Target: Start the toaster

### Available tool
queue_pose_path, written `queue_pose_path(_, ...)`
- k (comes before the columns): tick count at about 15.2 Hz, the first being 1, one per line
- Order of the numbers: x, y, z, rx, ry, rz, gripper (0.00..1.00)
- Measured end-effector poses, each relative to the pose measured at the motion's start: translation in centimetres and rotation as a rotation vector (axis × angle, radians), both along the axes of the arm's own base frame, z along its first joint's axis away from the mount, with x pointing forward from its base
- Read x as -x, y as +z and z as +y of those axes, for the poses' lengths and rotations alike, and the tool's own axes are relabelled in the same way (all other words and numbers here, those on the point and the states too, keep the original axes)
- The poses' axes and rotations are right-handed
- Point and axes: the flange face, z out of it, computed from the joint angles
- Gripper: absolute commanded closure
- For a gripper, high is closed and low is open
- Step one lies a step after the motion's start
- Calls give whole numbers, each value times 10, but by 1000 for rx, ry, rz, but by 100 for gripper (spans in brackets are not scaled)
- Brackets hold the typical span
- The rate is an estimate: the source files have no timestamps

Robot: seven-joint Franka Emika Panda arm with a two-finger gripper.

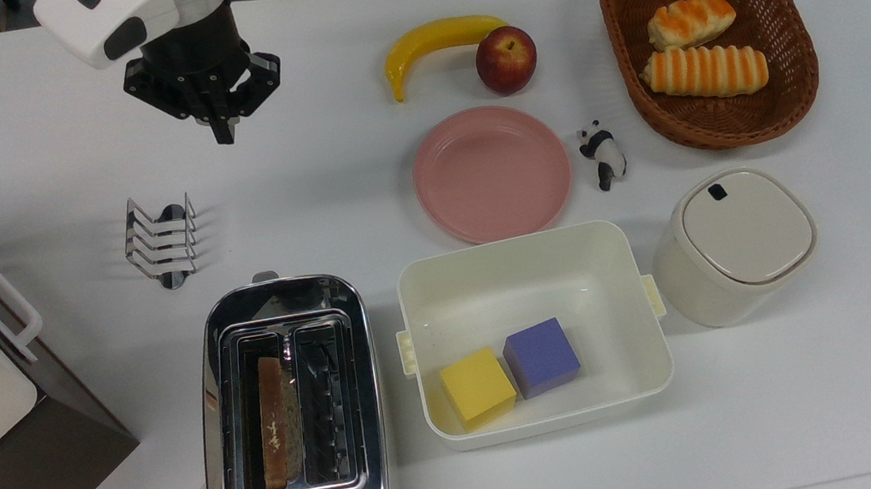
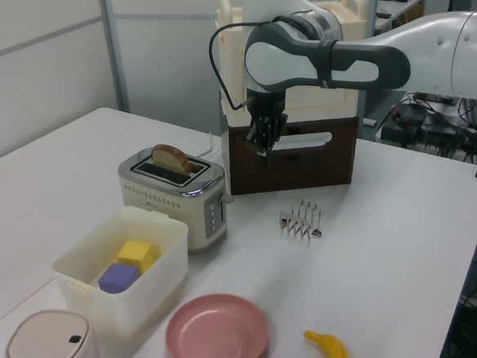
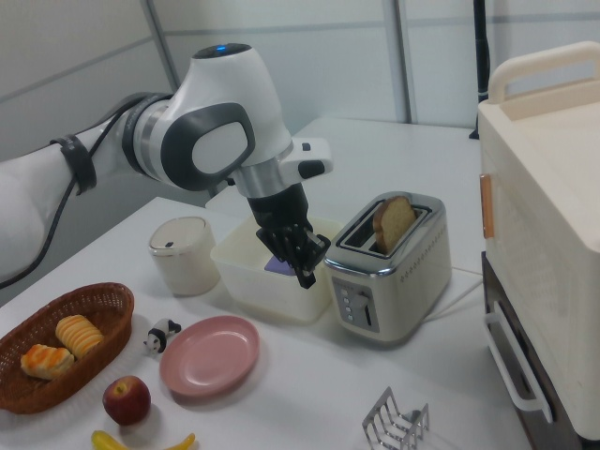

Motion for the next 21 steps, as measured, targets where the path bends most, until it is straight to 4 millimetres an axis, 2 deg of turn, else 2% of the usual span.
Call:
queue_pose_path(8, -21, -15, -2, -28, -8, -90, 100)
queue_pose_path(12, -34, -37, -3, -19, -7, -105, 100)
queue_pose_path(17, -46, -76, -6, -12, -11, -68, 100)
queue_pose_path(21, -57, -92, -9, -39, -27, -111, 100)
